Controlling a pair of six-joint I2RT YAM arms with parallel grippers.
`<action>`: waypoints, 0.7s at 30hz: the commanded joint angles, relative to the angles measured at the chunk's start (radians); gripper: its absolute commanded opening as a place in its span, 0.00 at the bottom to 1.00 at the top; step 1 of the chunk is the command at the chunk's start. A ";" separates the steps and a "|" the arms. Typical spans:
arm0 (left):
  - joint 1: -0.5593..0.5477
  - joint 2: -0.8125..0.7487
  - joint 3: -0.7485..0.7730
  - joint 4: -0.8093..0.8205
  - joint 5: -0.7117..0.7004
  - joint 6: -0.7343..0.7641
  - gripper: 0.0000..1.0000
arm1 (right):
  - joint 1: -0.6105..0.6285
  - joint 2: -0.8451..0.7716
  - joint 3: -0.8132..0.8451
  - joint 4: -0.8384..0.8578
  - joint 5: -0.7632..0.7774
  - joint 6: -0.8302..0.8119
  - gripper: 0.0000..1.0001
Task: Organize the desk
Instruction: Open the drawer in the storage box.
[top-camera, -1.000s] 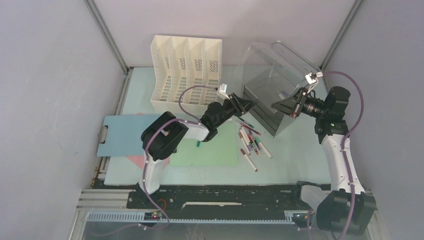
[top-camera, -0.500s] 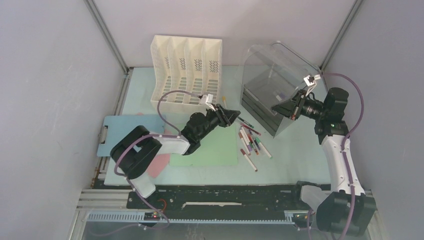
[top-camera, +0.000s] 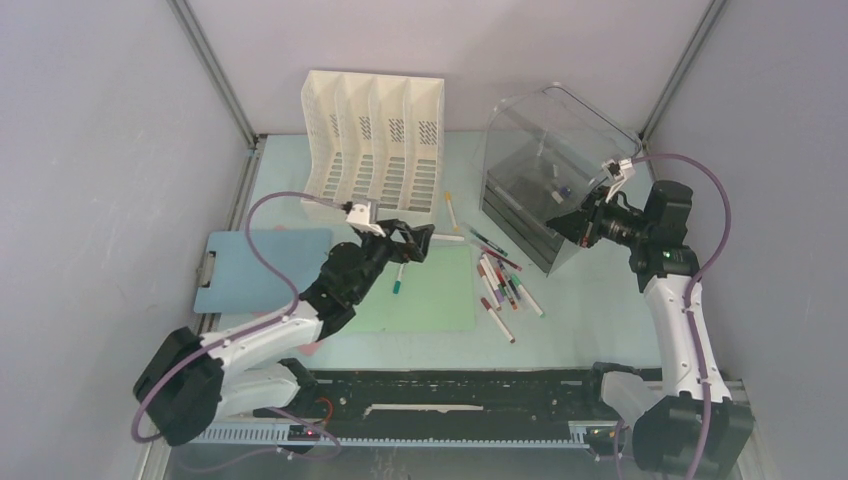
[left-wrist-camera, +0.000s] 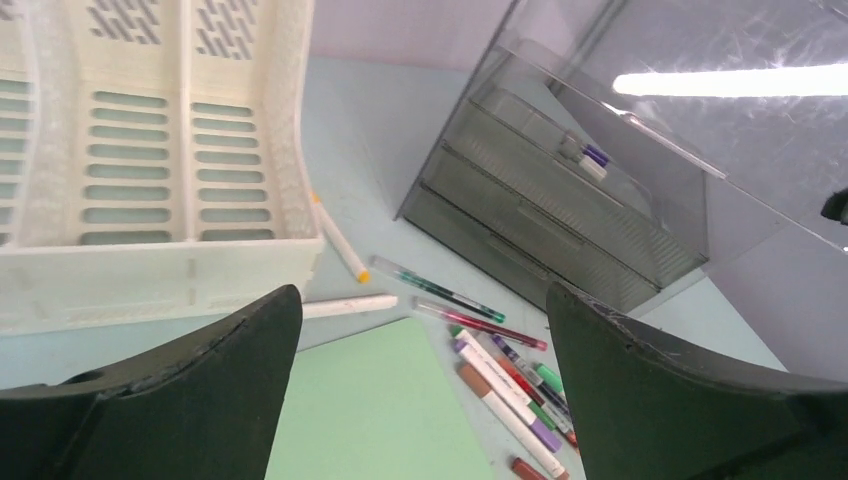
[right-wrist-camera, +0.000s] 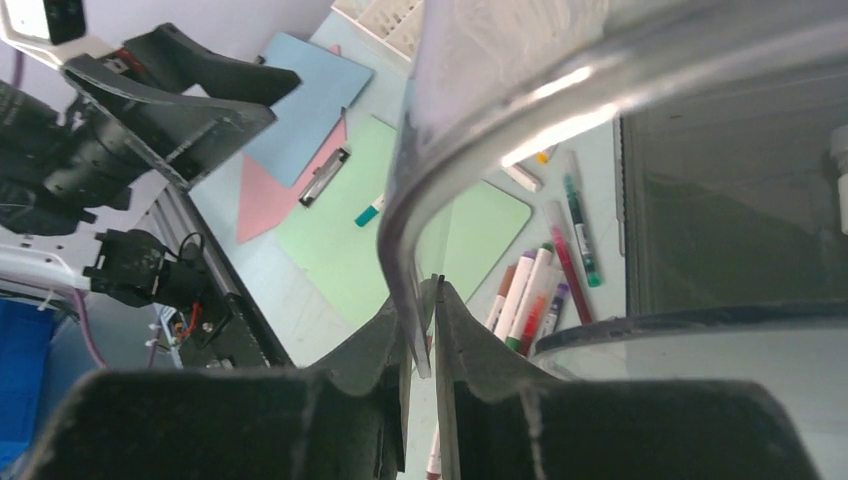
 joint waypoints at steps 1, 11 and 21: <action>0.075 -0.119 -0.082 -0.052 0.052 -0.012 1.00 | 0.012 -0.044 0.052 -0.066 0.031 -0.101 0.20; 0.144 -0.180 -0.171 0.003 0.212 -0.077 1.00 | 0.006 -0.074 0.053 -0.115 0.109 -0.203 0.25; 0.143 -0.157 -0.172 0.121 0.306 -0.162 1.00 | -0.005 -0.108 0.109 -0.250 0.202 -0.343 0.44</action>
